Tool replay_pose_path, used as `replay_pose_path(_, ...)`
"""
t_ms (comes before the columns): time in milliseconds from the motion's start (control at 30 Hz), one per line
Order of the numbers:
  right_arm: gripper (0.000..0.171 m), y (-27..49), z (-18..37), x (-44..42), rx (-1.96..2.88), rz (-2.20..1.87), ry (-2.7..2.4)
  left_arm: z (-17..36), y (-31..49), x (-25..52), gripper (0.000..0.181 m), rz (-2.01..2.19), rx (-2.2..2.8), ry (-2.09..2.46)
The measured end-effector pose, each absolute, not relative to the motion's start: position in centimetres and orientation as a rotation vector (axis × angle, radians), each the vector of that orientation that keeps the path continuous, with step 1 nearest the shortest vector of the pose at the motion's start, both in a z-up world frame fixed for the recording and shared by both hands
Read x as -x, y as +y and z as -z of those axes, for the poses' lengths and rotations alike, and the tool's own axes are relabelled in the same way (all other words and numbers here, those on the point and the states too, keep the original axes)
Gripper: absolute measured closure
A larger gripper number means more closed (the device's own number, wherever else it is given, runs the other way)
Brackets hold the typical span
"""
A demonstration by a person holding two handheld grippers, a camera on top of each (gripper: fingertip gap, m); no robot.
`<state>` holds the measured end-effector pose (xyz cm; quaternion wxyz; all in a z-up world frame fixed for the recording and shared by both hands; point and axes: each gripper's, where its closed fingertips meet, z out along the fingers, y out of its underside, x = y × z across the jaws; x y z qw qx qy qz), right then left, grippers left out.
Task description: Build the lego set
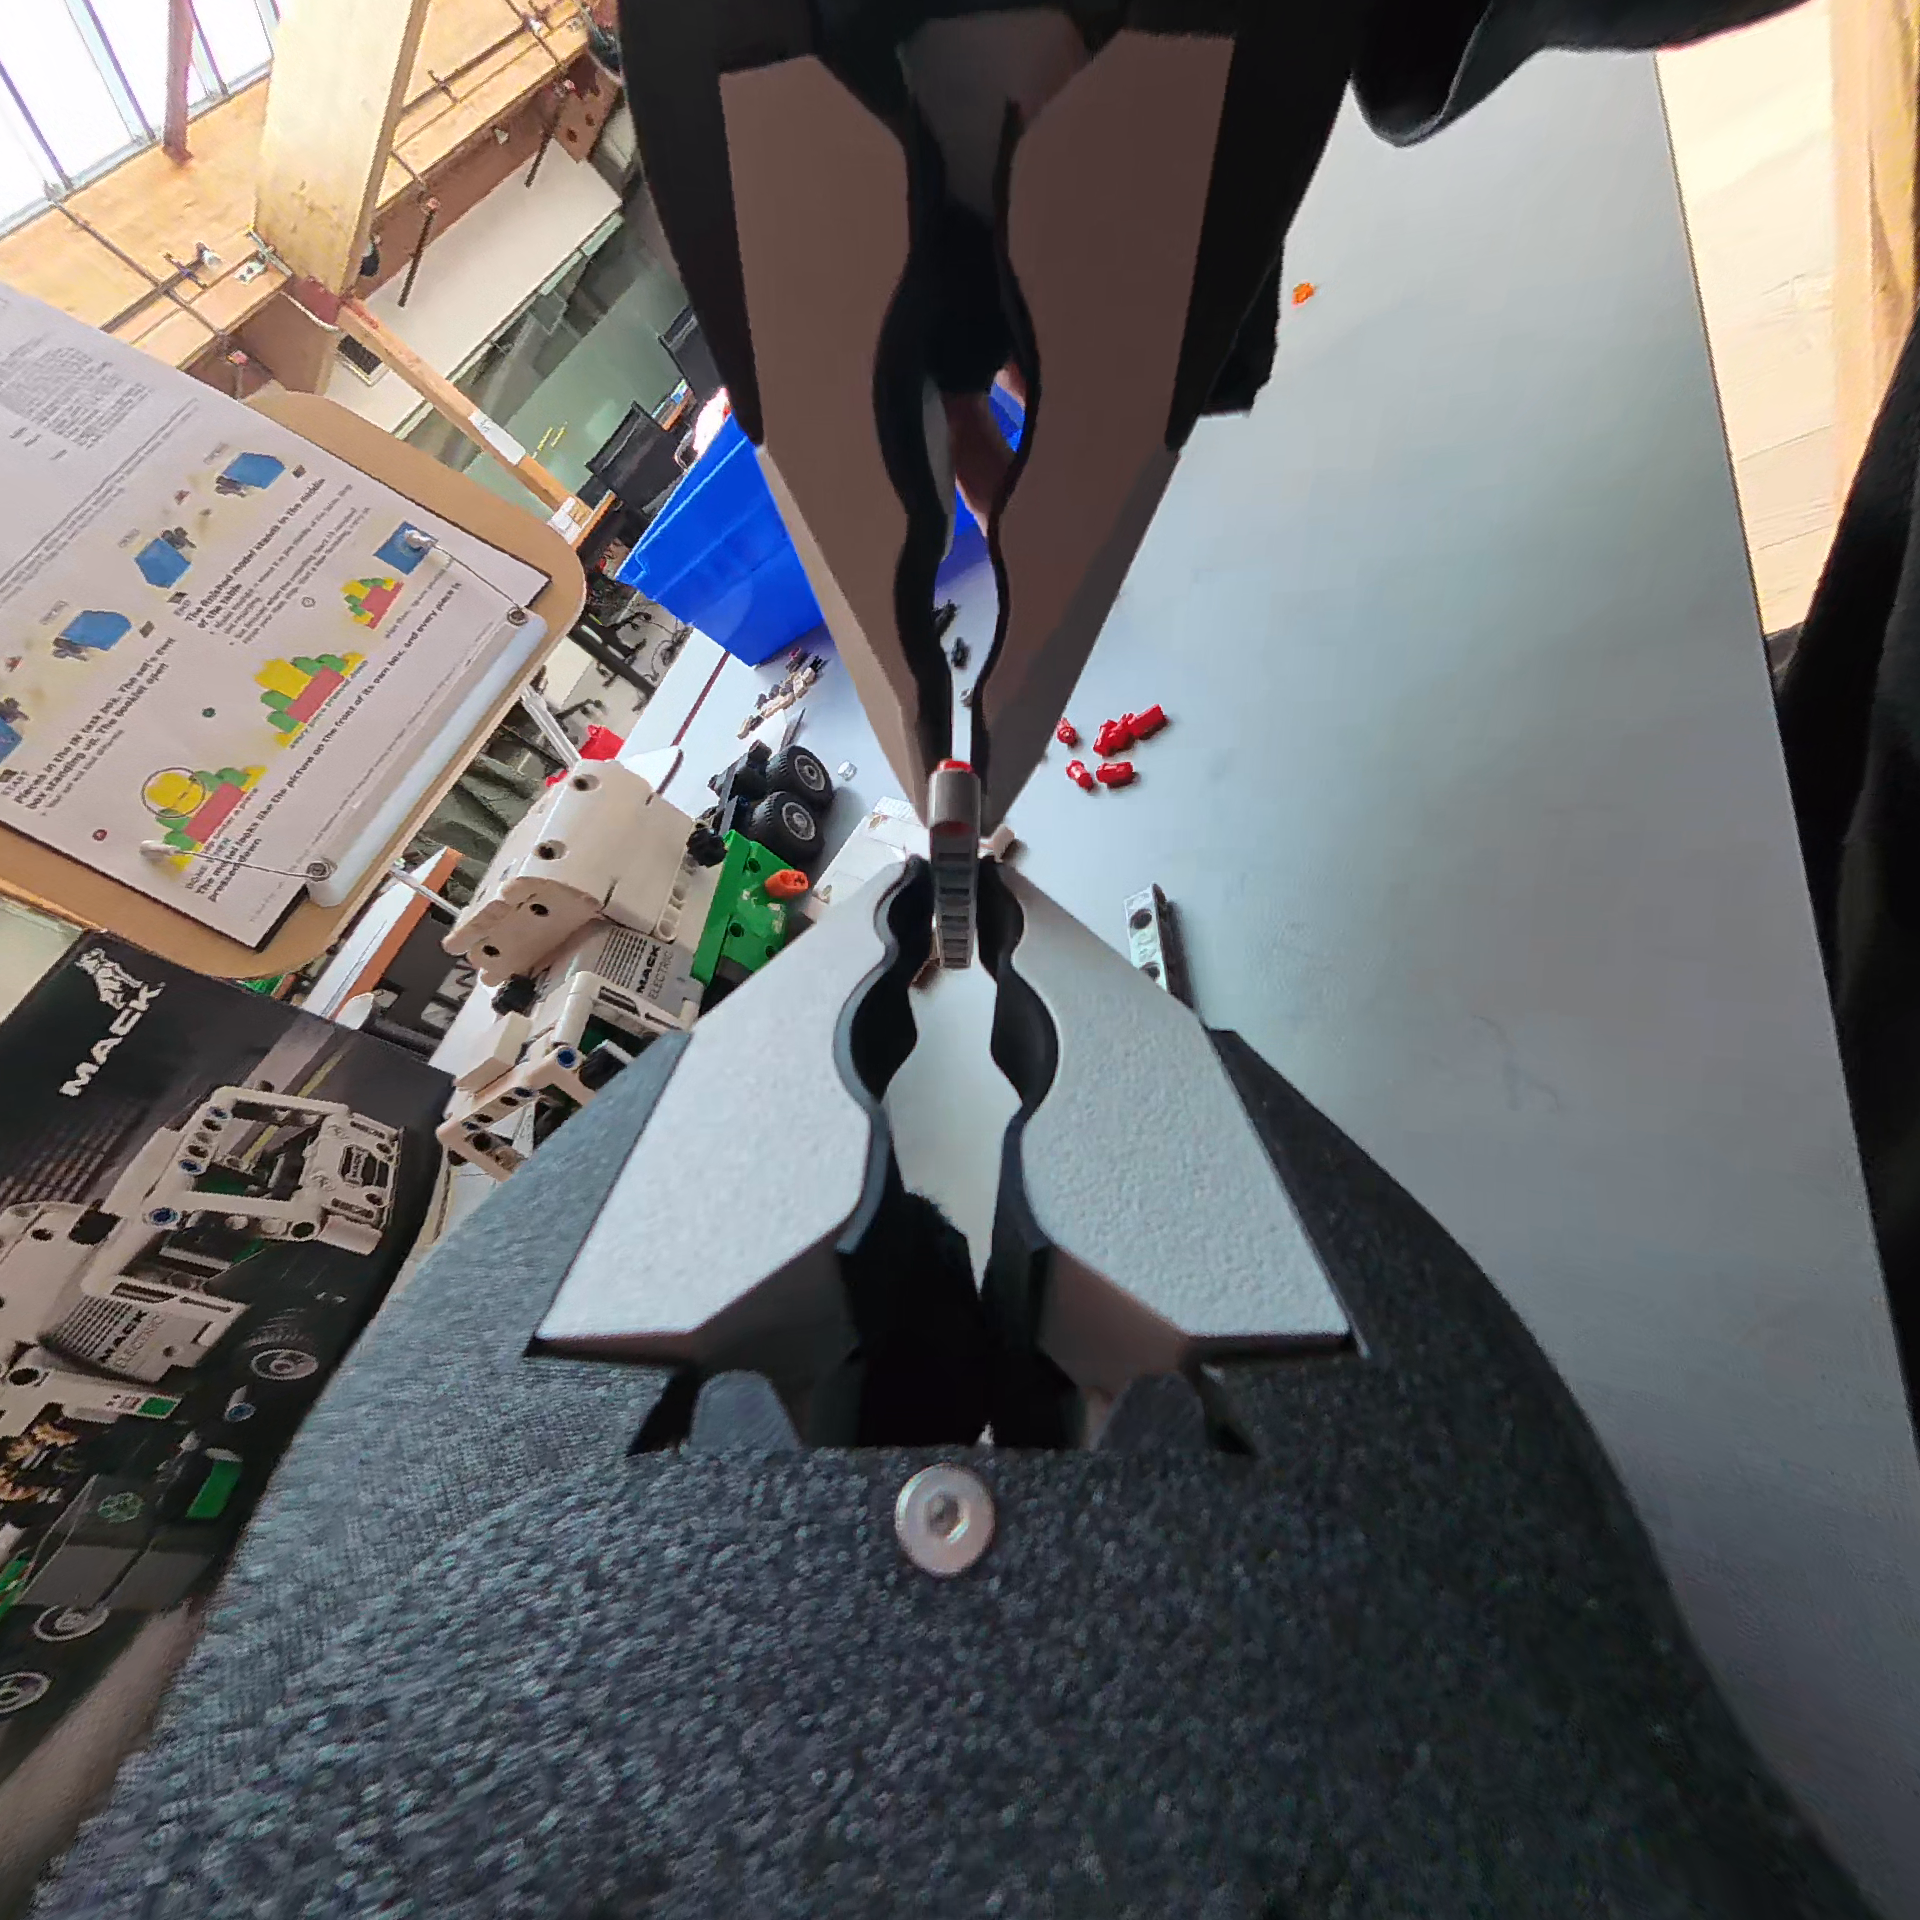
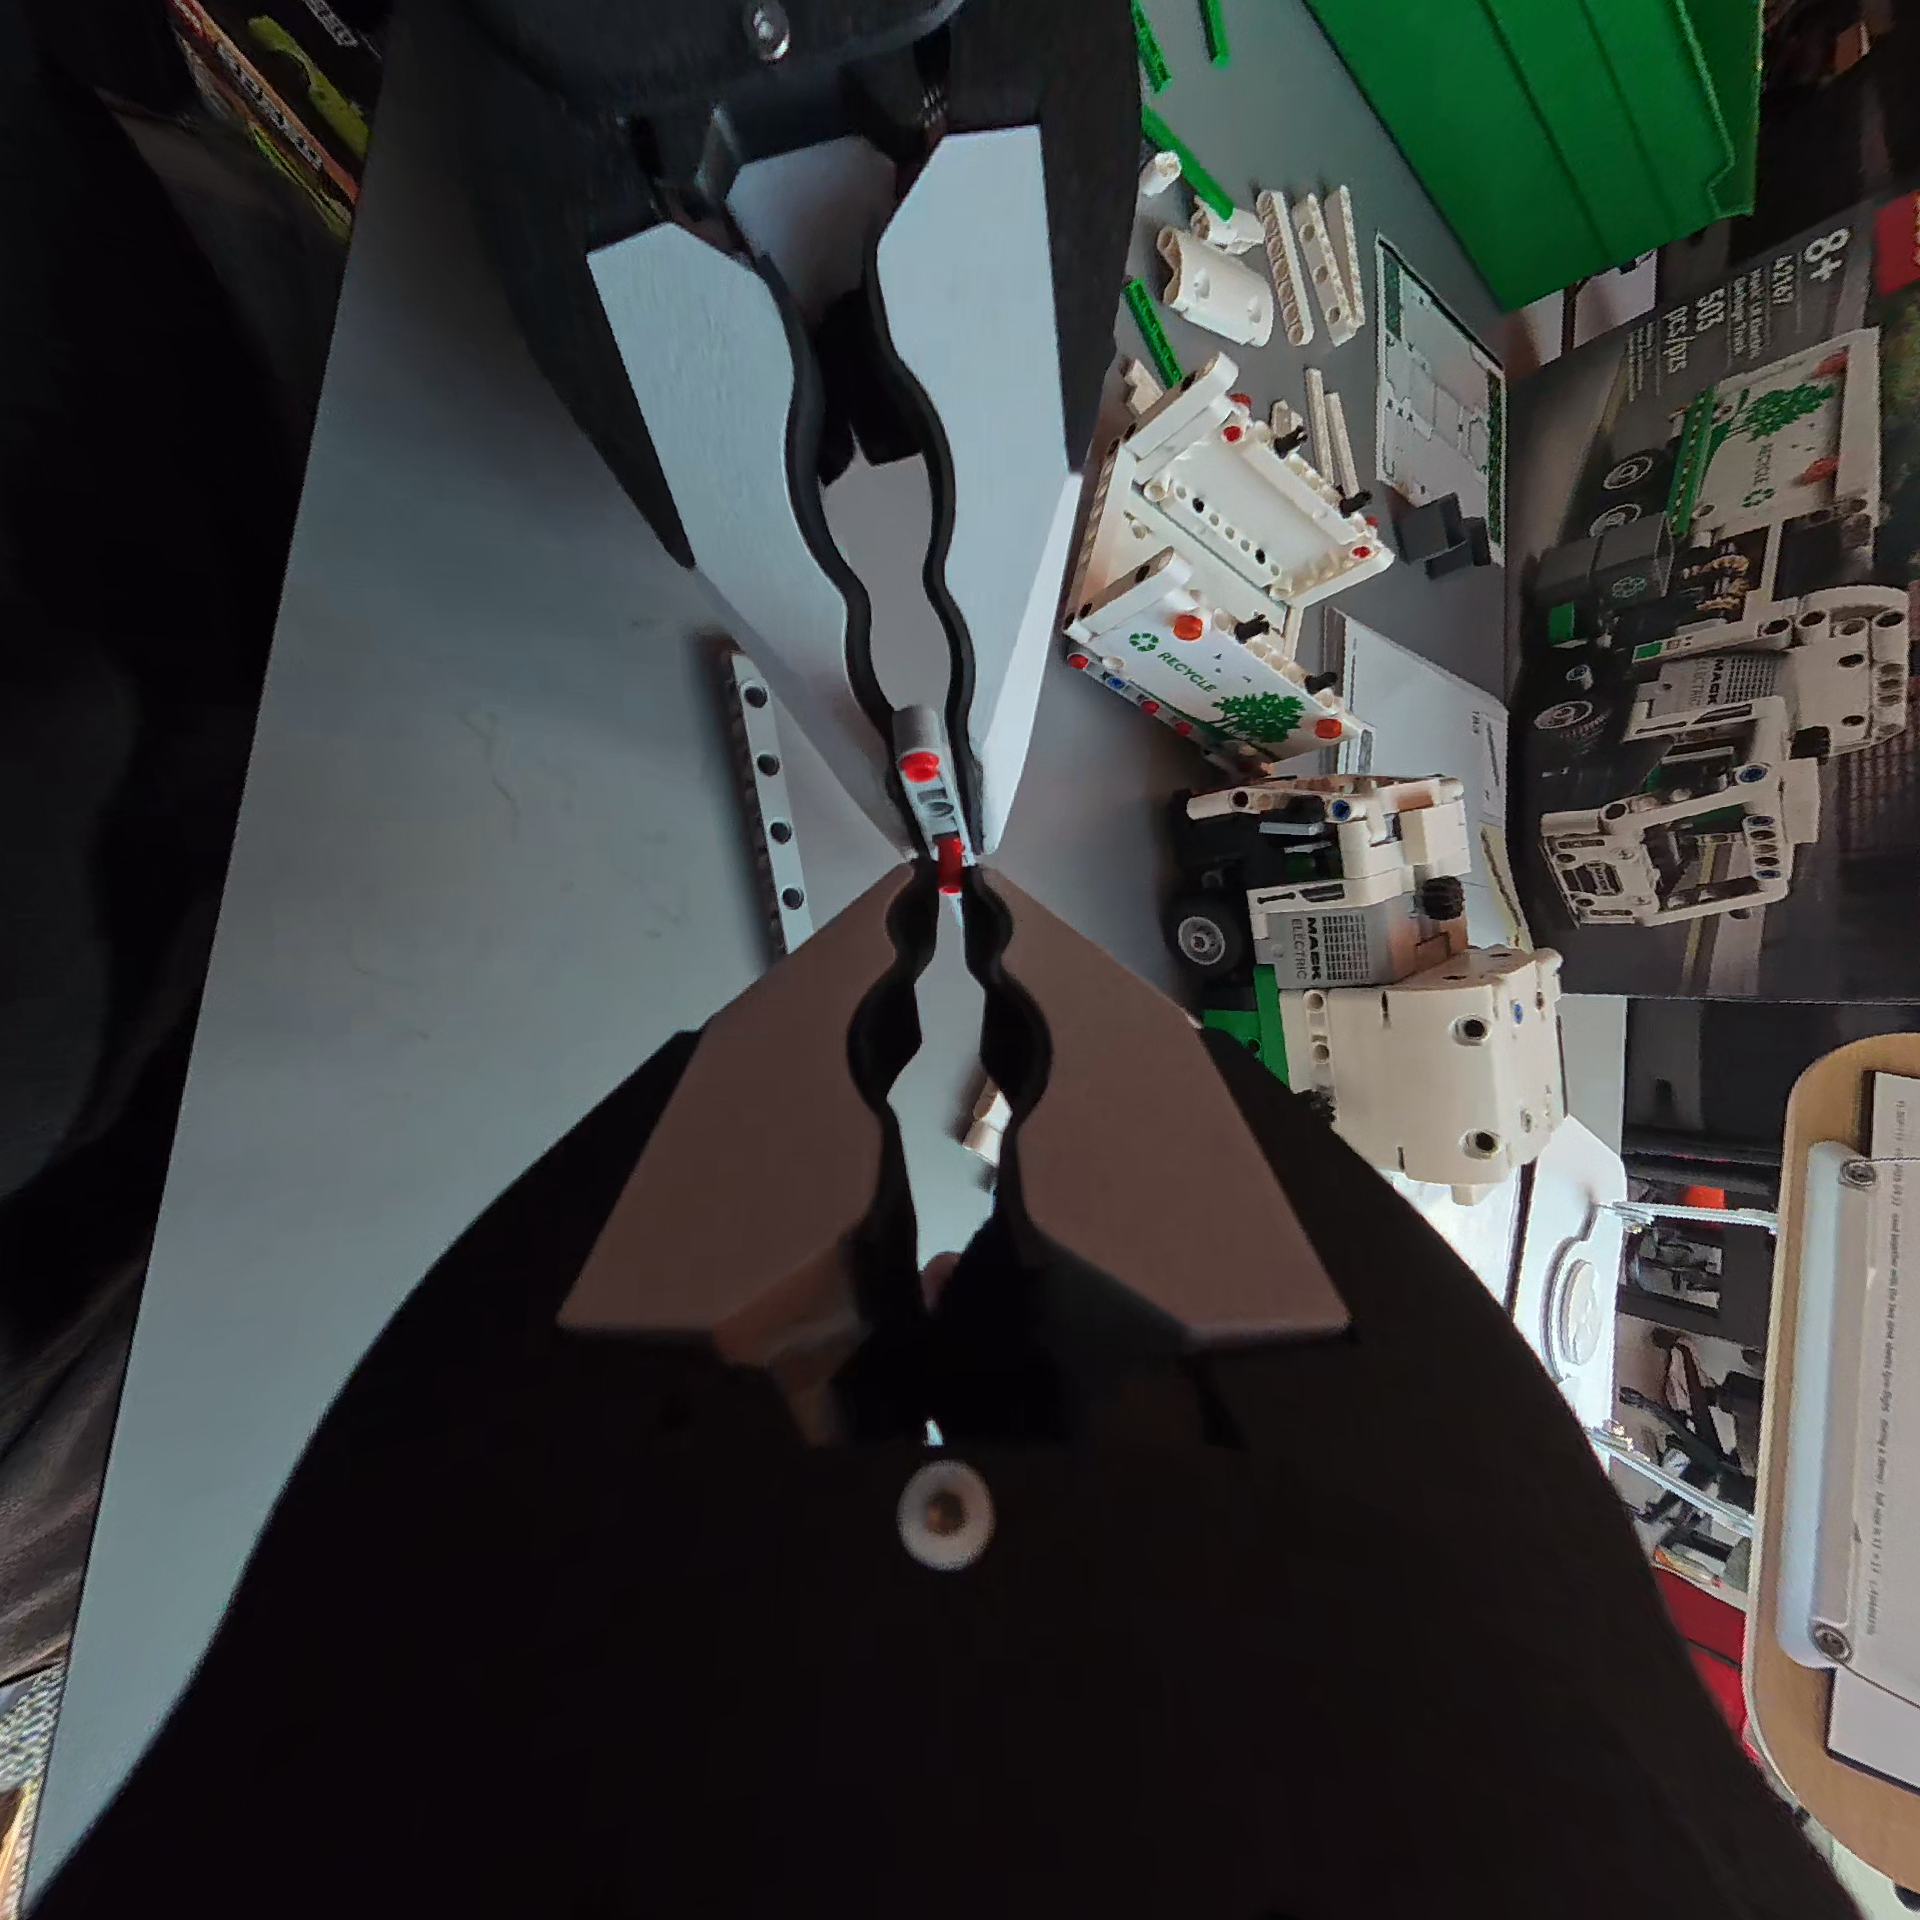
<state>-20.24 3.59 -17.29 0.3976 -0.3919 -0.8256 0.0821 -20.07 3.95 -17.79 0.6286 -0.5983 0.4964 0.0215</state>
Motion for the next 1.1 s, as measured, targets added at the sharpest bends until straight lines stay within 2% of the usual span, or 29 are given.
replay_pose_path(1100,0.168,4.06,17.69,20.33,0.948,-0.155,-2.165,18.04,4.08,20.24,0.176,-0.083,1.366,1.151)
